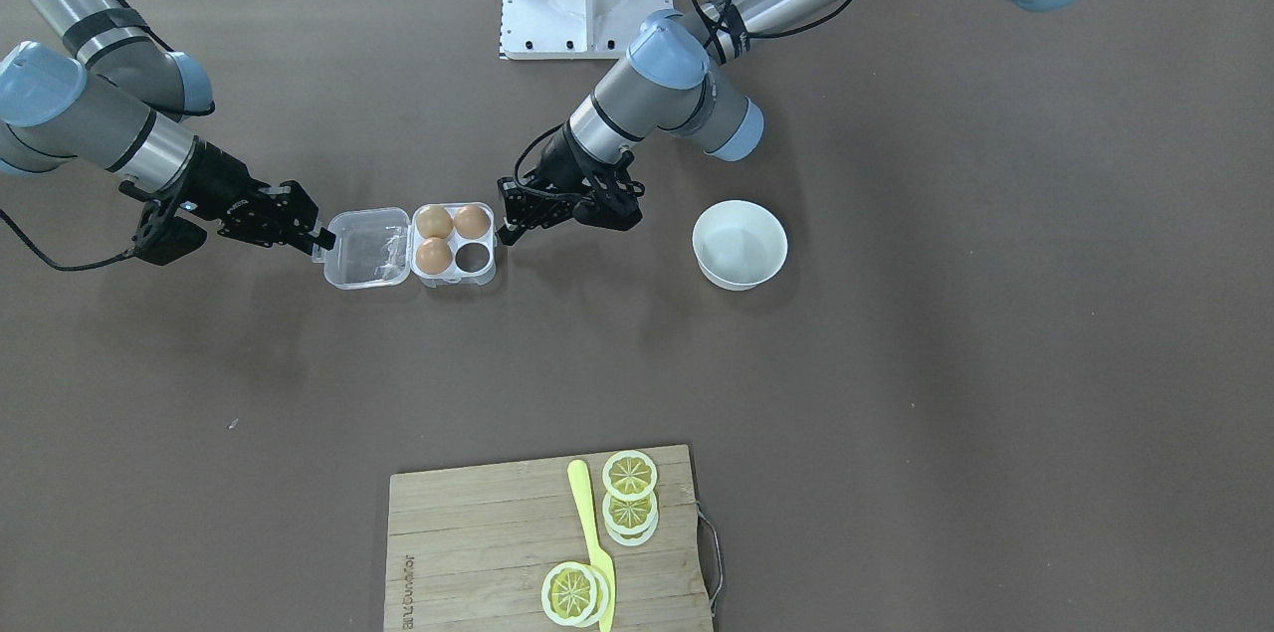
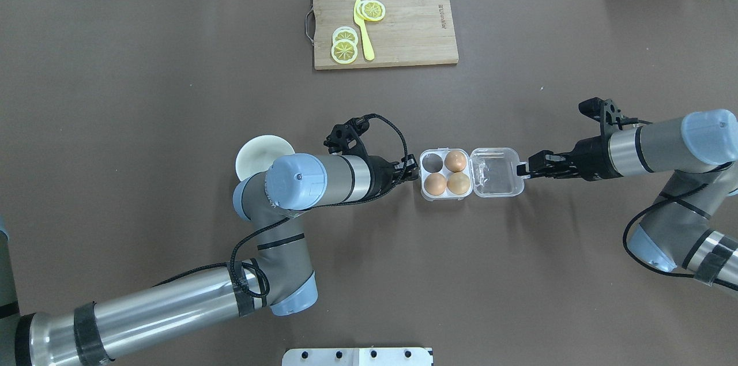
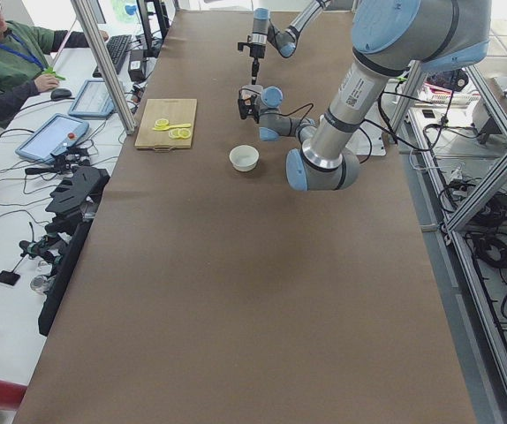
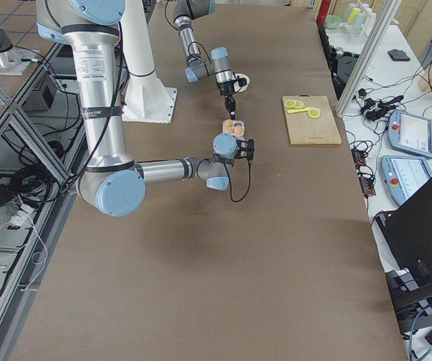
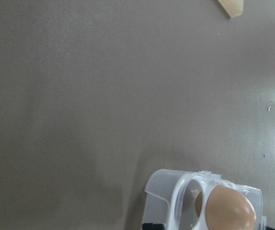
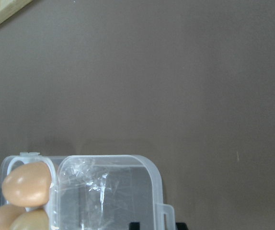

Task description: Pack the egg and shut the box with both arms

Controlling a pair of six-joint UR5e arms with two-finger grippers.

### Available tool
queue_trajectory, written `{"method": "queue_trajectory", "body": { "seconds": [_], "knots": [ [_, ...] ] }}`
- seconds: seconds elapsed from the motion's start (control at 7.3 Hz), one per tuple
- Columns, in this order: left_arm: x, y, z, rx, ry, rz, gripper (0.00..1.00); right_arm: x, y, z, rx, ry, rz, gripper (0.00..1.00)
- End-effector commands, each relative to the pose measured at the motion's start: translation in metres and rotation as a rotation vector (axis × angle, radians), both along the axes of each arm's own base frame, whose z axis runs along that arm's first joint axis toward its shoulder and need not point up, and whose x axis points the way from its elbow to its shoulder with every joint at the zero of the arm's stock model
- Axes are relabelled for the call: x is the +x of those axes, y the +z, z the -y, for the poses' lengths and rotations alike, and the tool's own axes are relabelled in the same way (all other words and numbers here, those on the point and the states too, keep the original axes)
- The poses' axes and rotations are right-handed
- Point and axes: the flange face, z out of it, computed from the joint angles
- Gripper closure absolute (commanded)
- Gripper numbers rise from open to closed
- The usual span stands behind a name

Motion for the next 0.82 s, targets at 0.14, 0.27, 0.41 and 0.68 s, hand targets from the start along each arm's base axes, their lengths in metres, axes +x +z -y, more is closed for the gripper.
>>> {"method": "queue_trajectory", "body": {
  "seconds": [0.14,0.27,0.41,0.68],
  "knots": [
    [0.0,-0.0006,-0.0008,0.001,0.0,-0.002,1.0,0.0006,-0.0035,-0.0009,-0.001,-0.006,0.007,0.64],
    [-0.0008,-0.0003,-0.0011,0.004,0.0,-0.009,1.0,0.0013,-0.0035,-0.0004,-0.003,-0.004,0.007,0.65],
    [-0.0008,0.0039,-0.0024,0.003,0.001,-0.008,1.0,0.0019,-0.0035,-0.0002,-0.003,-0.005,0.008,0.65],
    [-0.0012,0.0032,-0.0025,0.004,0.001,-0.009,1.0,0.003,-0.0036,0.0,-0.005,-0.011,0.009,0.68]
  ]
}}
